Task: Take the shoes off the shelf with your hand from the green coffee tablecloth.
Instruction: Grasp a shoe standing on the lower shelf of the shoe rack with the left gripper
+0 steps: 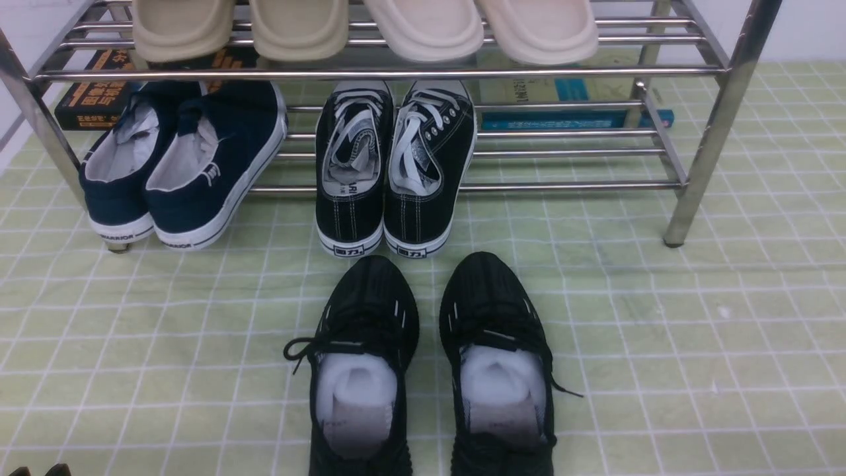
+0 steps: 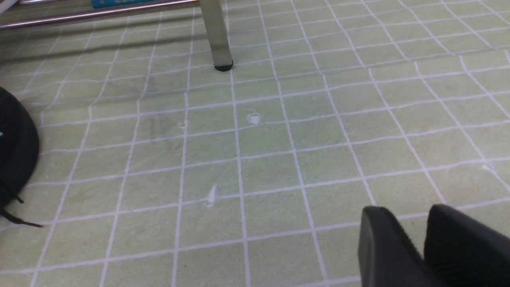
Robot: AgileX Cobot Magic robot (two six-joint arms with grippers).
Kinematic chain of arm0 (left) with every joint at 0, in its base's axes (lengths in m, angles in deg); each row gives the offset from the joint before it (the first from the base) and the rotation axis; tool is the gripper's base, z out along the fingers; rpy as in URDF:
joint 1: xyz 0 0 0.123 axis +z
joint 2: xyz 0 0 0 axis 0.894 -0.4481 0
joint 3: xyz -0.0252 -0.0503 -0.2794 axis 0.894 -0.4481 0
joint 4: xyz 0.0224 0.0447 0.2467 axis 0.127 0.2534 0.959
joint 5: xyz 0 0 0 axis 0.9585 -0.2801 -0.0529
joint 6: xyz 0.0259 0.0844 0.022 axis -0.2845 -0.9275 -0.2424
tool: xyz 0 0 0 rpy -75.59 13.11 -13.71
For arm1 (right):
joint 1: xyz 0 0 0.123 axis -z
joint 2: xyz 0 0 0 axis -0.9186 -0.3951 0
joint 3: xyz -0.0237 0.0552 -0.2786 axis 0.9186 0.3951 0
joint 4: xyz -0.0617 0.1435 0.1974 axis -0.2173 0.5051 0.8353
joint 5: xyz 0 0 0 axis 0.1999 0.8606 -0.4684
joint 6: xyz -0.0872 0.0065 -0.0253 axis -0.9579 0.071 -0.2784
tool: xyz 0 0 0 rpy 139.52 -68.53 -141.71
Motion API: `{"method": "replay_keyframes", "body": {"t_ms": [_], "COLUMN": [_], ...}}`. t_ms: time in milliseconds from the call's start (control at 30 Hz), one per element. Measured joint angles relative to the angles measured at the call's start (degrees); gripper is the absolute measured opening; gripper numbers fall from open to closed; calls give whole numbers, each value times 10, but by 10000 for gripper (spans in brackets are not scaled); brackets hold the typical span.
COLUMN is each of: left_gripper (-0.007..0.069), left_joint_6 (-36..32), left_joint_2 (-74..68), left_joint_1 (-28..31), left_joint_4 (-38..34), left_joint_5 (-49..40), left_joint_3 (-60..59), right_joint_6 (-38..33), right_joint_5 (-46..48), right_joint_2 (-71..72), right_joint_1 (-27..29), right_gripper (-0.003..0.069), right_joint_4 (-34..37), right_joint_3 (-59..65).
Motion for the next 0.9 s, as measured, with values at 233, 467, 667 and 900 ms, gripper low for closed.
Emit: {"method": "replay_keyframes", "body": {"t_ms": [233, 467, 667, 900], "left_gripper": [241, 241, 241, 241], "left_joint_6": [0, 0, 0, 0], "left_joint_2": [0, 0, 0, 0], "left_joint_1": [0, 0, 0, 0], "left_joint_4": [0, 0, 0, 0], "left_joint_5": [0, 0, 0, 0], "left_joint_3": [0, 0, 0, 0], "right_joint_6": [0, 0, 0, 0], "right_joint_5": [0, 0, 0, 0], "right_joint_2": [0, 0, 0, 0], "right_joint_1": [0, 0, 0, 0], "right_gripper": [199, 207, 211, 223], "right_joint_4": [0, 0, 0, 0], "right_joint_3": [0, 0, 0, 0]}}
